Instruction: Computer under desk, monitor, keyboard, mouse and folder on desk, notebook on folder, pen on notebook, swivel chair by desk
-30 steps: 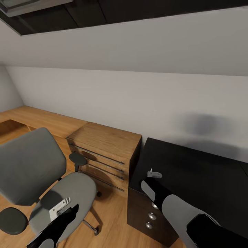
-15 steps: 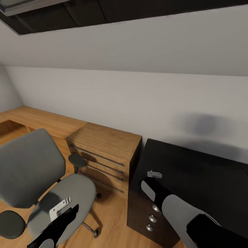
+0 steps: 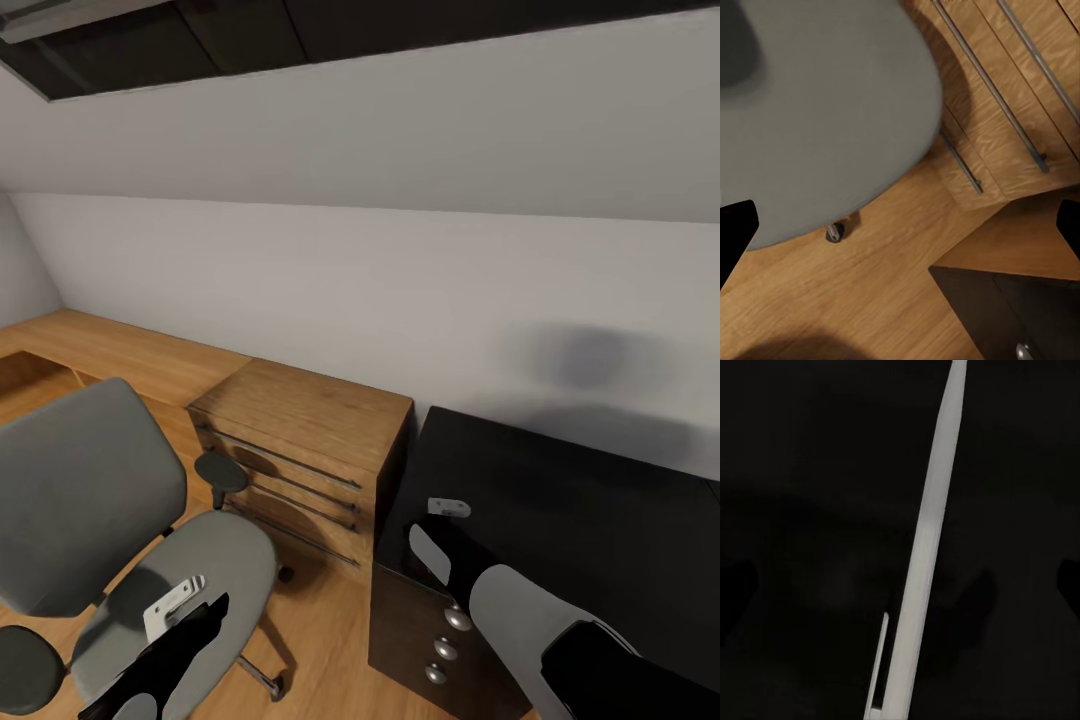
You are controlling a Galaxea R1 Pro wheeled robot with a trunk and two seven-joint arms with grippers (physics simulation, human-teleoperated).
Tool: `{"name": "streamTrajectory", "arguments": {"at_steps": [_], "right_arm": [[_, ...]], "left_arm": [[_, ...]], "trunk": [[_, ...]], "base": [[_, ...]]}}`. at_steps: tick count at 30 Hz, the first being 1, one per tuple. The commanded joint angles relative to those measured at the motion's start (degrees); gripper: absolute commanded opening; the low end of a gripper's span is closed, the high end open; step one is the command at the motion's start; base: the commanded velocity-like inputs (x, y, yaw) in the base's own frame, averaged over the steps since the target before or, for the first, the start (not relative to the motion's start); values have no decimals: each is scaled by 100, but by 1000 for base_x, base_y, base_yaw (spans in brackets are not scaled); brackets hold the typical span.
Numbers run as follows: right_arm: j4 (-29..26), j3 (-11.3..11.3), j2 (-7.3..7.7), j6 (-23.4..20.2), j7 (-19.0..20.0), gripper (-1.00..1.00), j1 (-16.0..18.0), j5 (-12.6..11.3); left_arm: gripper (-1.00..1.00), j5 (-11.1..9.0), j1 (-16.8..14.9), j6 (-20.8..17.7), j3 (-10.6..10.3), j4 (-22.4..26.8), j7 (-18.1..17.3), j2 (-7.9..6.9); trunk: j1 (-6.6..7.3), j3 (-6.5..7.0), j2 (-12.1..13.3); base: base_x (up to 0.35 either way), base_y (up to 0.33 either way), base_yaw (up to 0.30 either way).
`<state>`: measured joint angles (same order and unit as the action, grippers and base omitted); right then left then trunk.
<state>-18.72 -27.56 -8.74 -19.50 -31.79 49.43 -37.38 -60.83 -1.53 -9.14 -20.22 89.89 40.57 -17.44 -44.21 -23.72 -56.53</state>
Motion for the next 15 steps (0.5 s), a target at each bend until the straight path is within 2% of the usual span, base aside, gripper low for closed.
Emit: {"name": "streamTrajectory", "arguments": {"at_steps": [1,15], "right_arm": [[-9,-48,4,-36,-38,100,5,-33],[-9,-48,4,-47,-38,100,5,-33]], "left_arm": [[100,-16,-5,-15,-9,8,38,-5],[100,-8,-5,-1,-9,11,47,3]], "trunk": [[-1,-7,-5],[-1,-7,-5]], "base": [[3,0,0],[0,0,0]]}}
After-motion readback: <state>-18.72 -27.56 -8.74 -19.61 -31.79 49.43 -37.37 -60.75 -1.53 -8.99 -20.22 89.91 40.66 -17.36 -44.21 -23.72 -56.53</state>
